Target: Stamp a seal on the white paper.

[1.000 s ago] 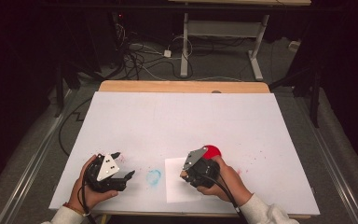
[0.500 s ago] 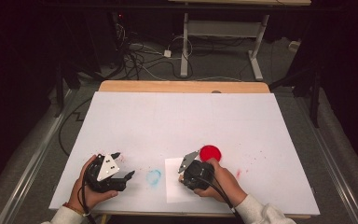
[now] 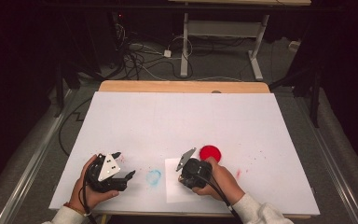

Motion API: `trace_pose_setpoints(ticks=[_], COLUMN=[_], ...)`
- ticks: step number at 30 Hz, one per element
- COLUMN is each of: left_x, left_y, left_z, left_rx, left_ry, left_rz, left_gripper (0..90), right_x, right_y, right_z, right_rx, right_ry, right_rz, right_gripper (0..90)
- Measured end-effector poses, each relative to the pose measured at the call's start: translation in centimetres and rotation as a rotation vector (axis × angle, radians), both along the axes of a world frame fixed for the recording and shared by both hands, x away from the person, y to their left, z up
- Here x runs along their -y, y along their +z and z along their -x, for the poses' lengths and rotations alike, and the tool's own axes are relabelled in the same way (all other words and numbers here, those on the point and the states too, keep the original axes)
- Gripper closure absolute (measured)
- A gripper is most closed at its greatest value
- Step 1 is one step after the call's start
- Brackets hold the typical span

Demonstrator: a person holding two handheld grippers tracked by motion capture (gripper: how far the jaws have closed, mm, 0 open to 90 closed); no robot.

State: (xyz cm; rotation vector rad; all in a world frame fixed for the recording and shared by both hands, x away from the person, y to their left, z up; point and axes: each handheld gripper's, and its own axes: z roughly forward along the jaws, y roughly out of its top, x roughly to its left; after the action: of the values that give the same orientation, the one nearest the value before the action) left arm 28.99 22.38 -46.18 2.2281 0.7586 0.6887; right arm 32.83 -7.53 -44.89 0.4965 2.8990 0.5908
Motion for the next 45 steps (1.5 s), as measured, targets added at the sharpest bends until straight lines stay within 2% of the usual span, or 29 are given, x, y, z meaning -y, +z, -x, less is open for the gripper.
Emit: trace_pose_setpoints(ticks=[4, 10, 11, 13, 18, 28, 31, 33, 34, 36, 45], left_x=[0.13, 0.24, 0.23, 0.27, 0.26, 0.12, 0.18, 0.23, 0.24, 0.23, 0.23], left_y=[-0.01, -0.02, -0.02, -0.03, -0.03, -0.05, -0.03, -0.03, -0.02, -0.03, -0.07], left_z=[-0.1, -0.17, -0.18, -0.19, -0.17, -0.17, -0.16, -0.16, -0.16, -0.17, -0.18], left_rx=[-0.003, -0.005, -0.006, -0.009, -0.008, -0.009, -0.01, -0.01, -0.009, -0.01, -0.018], left_ry=[-0.002, -0.005, -0.007, -0.01, -0.01, -0.006, -0.008, -0.008, -0.009, -0.01, -0.014], left_rz=[-0.001, -0.003, -0.003, -0.001, 0.002, 0.01, 0.01, 0.012, 0.014, 0.014, 0.015], left_gripper=[19.9, 19.8, 19.8, 19.9, 19.9, 19.9, 19.8, 19.9, 19.9, 19.8, 19.9], right_x=[-0.2, -0.27, -0.31, -0.4, -0.21, -0.22, -0.28, -0.27, -0.21, -0.13, -0.25], right_y=[0.06, -0.02, 0.03, -0.04, -0.09, -0.1, -0.03, -0.07, -0.19, -0.12, -0.2], right_z=[0.08, 0.07, 0.11, 0.21, 0.04, 0.05, 0.2, 0.26, 0.23, 0.19, 0.38], right_rx=[0.002, 0.002, 0.006, 0.016, 0.0, 0.007, 0.013, 0.02, 0.02, 0.011, 0.028], right_ry=[-0.001, 0.002, 0.005, 0.007, 0.005, 0.014, 0.012, 0.013, 0.013, 0.009, 0.011], right_rz=[0.021, 0.017, 0.029, 0.028, 0.014, 0.015, 0.03, 0.027, 0.01, 0.015, 0.017], right_gripper=[76.1, 76.1, 76.0, 76.0, 76.1, 76.1, 76.1, 76.1, 76.1, 76.1, 76.0])
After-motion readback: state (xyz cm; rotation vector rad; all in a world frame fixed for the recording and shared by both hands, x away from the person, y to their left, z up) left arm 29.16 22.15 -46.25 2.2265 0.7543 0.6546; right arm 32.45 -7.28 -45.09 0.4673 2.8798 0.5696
